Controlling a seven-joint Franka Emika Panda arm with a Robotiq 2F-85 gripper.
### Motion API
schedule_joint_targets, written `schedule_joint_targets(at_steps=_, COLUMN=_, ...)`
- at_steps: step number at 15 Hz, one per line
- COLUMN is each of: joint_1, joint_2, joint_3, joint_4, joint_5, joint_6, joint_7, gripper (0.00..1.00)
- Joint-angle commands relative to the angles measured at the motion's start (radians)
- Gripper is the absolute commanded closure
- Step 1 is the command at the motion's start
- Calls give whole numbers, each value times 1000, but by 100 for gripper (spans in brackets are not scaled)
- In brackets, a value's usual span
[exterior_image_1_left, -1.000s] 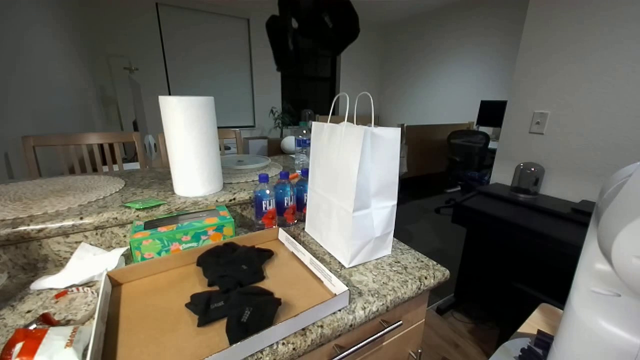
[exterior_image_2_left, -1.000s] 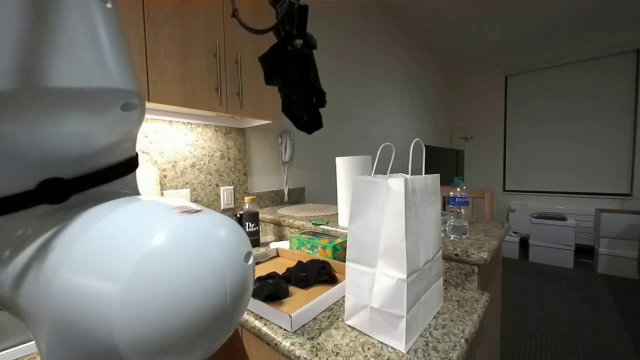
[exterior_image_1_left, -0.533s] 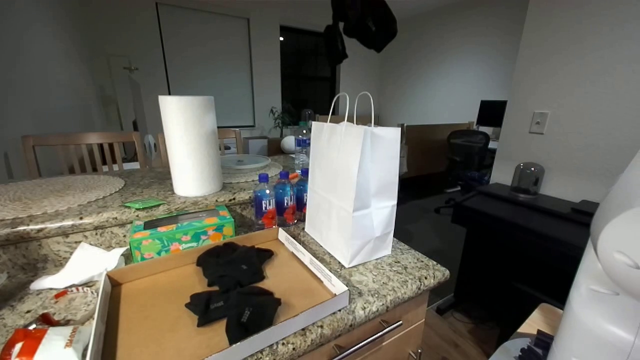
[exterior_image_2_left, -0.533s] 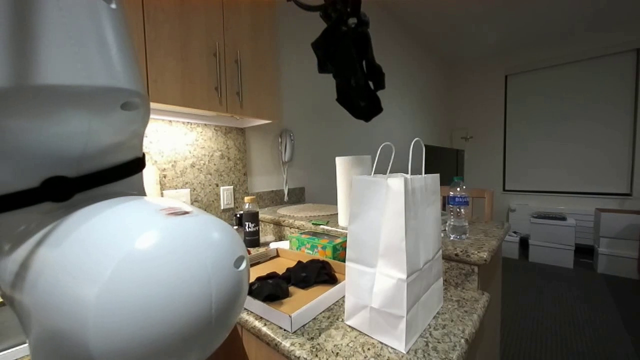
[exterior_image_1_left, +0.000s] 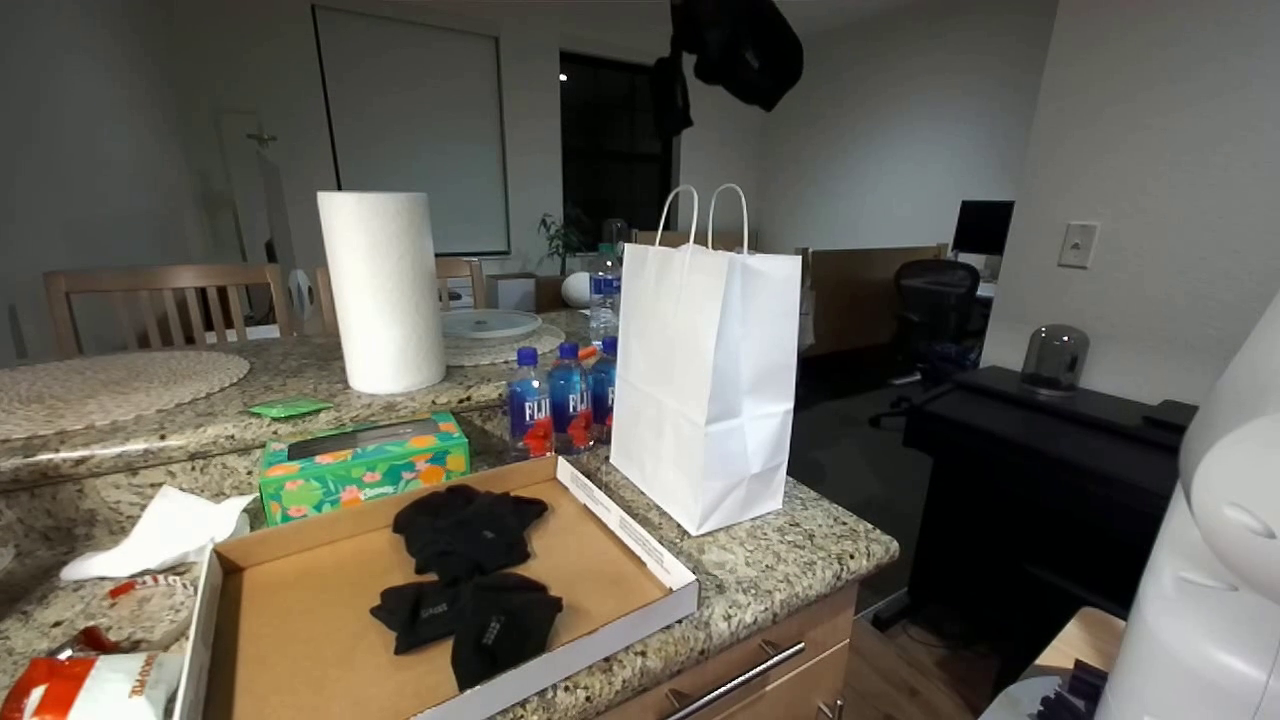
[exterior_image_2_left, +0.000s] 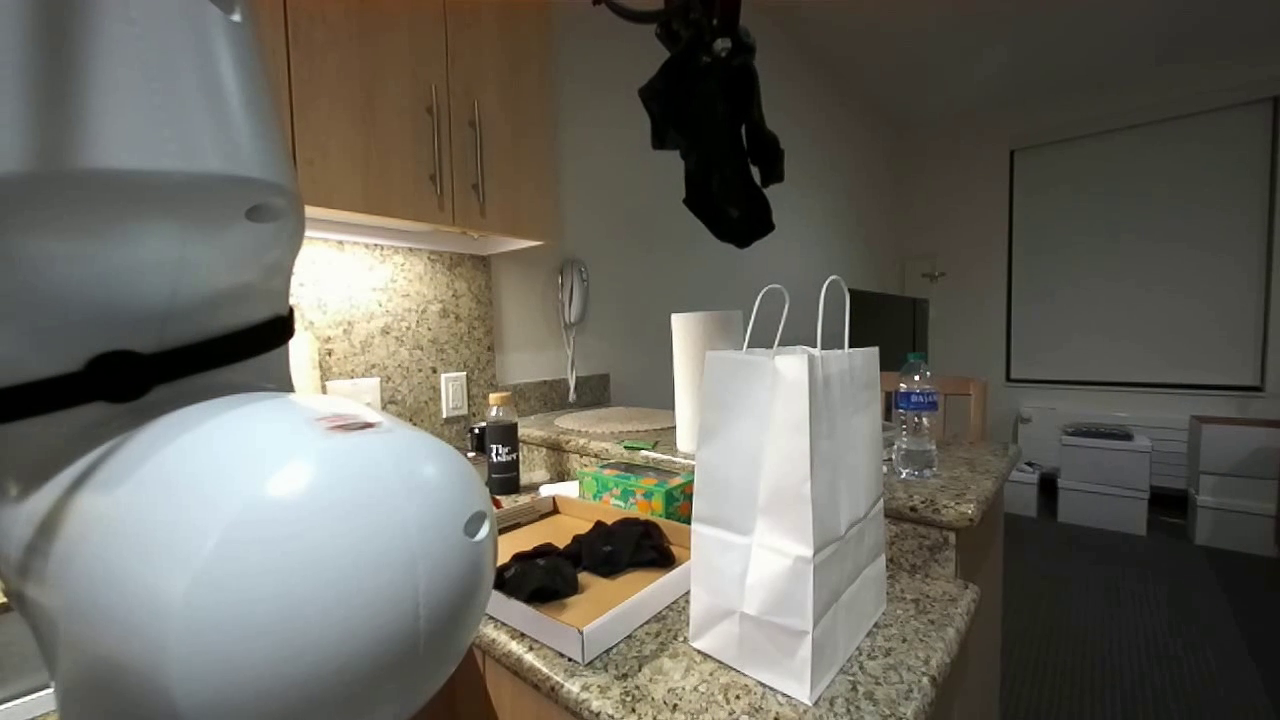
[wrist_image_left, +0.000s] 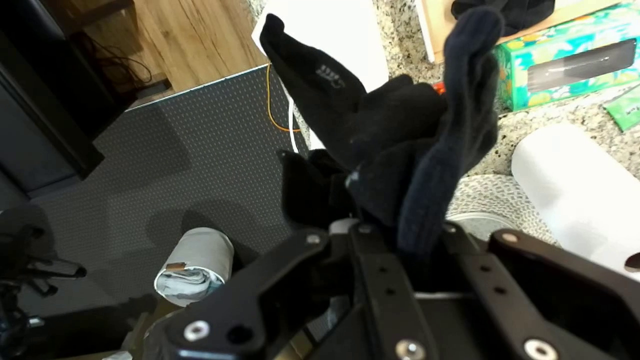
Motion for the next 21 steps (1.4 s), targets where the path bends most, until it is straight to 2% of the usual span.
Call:
schedule_joint_targets(at_steps=1, joint_1=-7, joint_2=5, joint_3=-36, joint_4=-11, joint_5=49, joint_6=6, joint_7=-66, gripper=89)
schedule_joint_targets(at_steps=6, joint_1=-15, joint_2=36, joint_3=-128, joint_4=2, joint_5=151, joint_6=-5, joint_7=-240, gripper=88)
schedule_joint_targets(at_steps=10, joint_1=-21, joint_2=65, joint_3=-201, joint_4=-3, joint_5=164, joint_6=26, joint_7=-373, gripper=89)
schedule_joint_targets(at_steps=13, joint_1=-14, joint_2=103, joint_3=-239, joint_4=1, joint_5=180, joint_6=50, joint_7=-425, gripper=89)
schedule_joint_targets(at_steps=21, joint_1=34, joint_2=164, joint_3=-206, joint_4=-11, joint_5=135, joint_6=95, joint_7=-455, gripper=89)
